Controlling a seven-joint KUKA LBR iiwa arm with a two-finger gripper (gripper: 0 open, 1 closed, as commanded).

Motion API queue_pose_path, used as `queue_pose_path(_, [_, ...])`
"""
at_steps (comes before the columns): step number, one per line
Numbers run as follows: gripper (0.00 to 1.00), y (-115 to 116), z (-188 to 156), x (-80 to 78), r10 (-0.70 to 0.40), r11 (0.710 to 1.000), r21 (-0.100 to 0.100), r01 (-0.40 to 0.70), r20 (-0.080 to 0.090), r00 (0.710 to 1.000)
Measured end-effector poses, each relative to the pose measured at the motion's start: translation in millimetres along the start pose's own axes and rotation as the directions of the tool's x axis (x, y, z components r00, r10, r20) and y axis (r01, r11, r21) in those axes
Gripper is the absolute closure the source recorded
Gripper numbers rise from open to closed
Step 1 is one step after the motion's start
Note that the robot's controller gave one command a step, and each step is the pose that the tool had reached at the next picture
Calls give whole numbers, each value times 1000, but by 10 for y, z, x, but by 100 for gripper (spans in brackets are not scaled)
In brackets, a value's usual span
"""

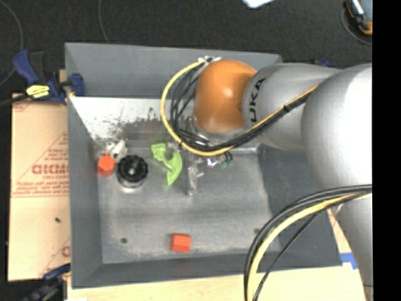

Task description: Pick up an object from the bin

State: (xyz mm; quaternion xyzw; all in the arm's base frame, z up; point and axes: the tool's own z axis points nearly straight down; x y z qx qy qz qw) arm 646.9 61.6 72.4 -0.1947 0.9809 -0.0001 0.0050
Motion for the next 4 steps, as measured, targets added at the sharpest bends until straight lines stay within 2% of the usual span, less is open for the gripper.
queue_pose_path(1, [100, -167, -39, 118, 156, 988, 0, -156, -3, 988])
queue_pose_path(4, [100, -246, 0, 99, 166, 986, -2, -166, 0, 986])
